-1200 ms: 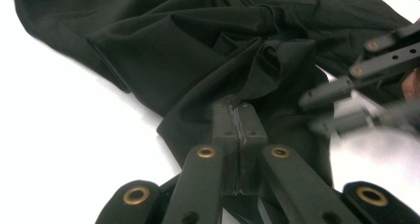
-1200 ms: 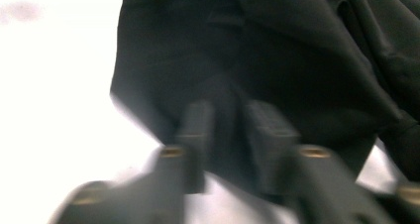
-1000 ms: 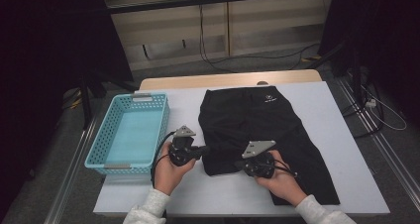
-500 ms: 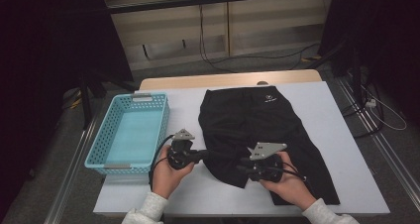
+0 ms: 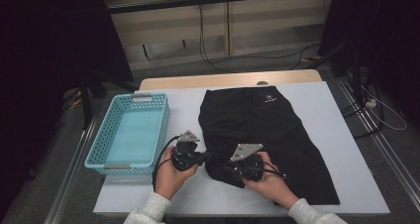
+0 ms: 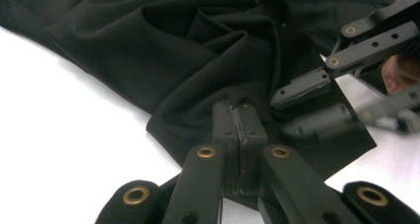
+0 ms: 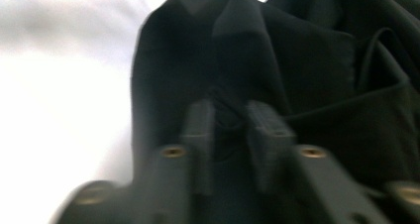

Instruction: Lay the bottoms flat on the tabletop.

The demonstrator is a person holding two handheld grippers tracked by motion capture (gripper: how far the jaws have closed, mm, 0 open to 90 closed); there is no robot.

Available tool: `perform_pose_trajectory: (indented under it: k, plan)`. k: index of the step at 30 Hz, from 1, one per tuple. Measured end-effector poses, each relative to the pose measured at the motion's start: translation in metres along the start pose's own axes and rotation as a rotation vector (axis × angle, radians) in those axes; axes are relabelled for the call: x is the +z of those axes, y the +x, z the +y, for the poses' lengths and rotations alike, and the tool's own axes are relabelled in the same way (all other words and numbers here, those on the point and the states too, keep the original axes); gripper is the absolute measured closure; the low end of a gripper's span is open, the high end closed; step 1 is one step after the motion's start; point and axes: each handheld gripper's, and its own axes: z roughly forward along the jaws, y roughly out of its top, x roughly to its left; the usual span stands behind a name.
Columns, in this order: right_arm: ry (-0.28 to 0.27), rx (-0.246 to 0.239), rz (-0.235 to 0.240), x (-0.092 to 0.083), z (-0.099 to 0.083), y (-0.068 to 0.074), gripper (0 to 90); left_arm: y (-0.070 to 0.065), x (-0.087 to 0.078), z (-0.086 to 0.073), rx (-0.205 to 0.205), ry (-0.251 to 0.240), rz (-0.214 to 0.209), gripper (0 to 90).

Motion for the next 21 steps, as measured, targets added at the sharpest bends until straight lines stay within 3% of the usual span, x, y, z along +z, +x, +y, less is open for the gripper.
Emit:
perform_pose_trajectory:
  k: [1,4,8,12,16,19,21]
  plan:
    - [0.004,0.003,0.006,0.000,0.000,-0.002,88.5,0.000,0.000,0.000,-0.001,0.000,-0.001,89.5]
    - [0.023,-0.019,0.001,-0.005,0.002,-0.004,89.5,0.000,-0.002,0.000,0.000,-0.004,0.001,89.5]
    - [-0.019,0.025,0.035,-0.024,0.001,-0.008,89.7,0.000,-0.005,-0.001,-0.003,-0.005,-0.004,89.5]
    - [-0.051,0.032,0.046,-0.045,-0.004,-0.007,89.7,-0.001,-0.008,-0.004,0.000,-0.011,-0.006,89.4]
    - [-0.060,0.048,0.045,-0.060,-0.014,-0.013,89.8,-0.006,-0.009,-0.004,0.005,-0.026,-0.043,88.8]
    - [-0.043,0.071,0.024,-0.068,-0.024,-0.019,89.9,-0.008,-0.007,-0.004,0.034,-0.044,-0.012,77.8]
    - [-0.028,0.082,-0.002,-0.073,-0.032,-0.025,89.8,-0.005,-0.007,-0.004,0.018,-0.069,0.004,63.9]
